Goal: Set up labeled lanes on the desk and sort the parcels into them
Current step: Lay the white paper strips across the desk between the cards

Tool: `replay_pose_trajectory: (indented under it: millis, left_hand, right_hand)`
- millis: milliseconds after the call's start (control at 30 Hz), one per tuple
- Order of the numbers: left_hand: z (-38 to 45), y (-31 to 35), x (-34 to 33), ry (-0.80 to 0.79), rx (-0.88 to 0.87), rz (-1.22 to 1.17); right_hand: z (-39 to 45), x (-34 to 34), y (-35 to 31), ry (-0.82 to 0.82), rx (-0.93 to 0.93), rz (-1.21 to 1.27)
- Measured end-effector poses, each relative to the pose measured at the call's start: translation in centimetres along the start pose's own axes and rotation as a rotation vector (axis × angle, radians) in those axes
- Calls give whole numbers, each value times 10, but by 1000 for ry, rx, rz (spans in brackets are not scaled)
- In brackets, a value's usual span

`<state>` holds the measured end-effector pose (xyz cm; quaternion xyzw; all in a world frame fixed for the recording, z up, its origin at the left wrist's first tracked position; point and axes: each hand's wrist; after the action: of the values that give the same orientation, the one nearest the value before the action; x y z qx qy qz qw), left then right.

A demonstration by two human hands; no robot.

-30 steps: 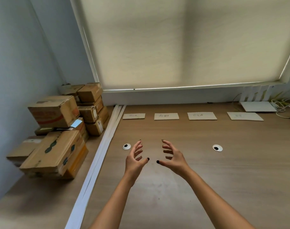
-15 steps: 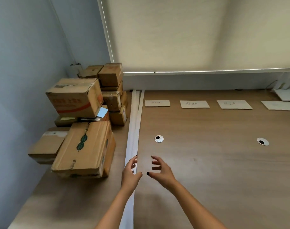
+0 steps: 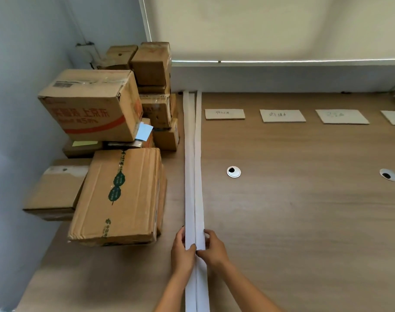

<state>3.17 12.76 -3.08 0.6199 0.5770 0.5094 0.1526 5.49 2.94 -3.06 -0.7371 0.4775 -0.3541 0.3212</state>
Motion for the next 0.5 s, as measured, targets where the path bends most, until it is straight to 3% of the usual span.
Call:
replay_pose_trajectory:
  millis: [500]
  left_hand:
    - [16, 8, 4, -65, 119, -103]
  right_hand:
    - [9, -6, 7, 133, -86, 167]
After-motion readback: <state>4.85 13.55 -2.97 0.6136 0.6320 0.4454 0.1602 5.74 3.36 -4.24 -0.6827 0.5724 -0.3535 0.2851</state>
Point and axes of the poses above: each hand's wrist, its own z-axis towards the middle knuckle, its own x-axis out of the back of the hand, y = z × x, and after that the axes turned 10 degrees about z, right-handed
